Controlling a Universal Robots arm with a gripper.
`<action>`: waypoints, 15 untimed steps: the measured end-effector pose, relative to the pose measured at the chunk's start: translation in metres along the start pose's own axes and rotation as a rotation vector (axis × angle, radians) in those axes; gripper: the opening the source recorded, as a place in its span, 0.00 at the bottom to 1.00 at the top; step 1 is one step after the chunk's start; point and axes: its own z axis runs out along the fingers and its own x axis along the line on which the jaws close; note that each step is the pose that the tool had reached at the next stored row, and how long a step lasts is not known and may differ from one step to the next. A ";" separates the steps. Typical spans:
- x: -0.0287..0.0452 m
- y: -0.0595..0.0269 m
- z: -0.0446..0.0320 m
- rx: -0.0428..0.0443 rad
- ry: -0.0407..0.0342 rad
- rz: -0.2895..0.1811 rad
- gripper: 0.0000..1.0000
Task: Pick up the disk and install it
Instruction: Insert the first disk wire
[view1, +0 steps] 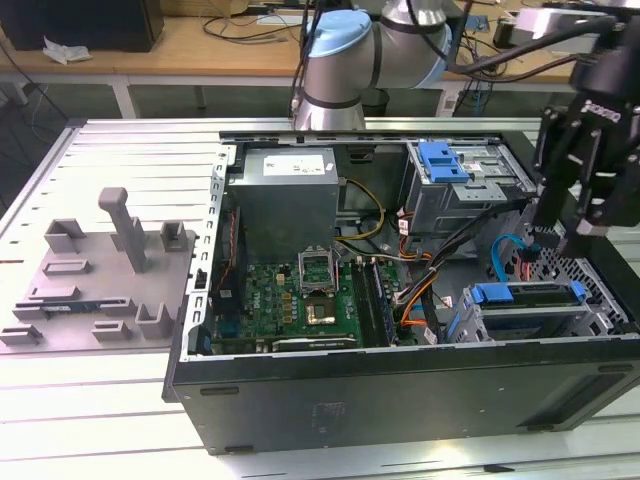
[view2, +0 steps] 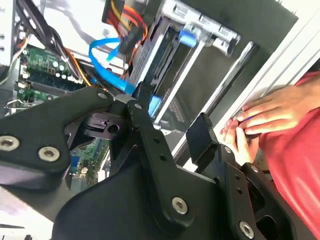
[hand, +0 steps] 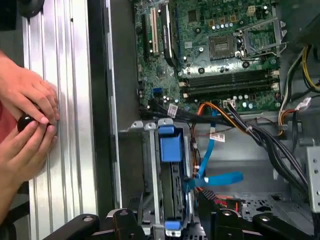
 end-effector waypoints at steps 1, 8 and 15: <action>-0.0017 -0.0092 -0.0009 -0.0100 0.0010 -0.003 0.56; -0.0295 -0.0287 -0.0065 -0.0308 0.0357 -0.005 0.56; -0.0488 -0.0337 0.0005 -0.0349 0.0665 0.016 0.41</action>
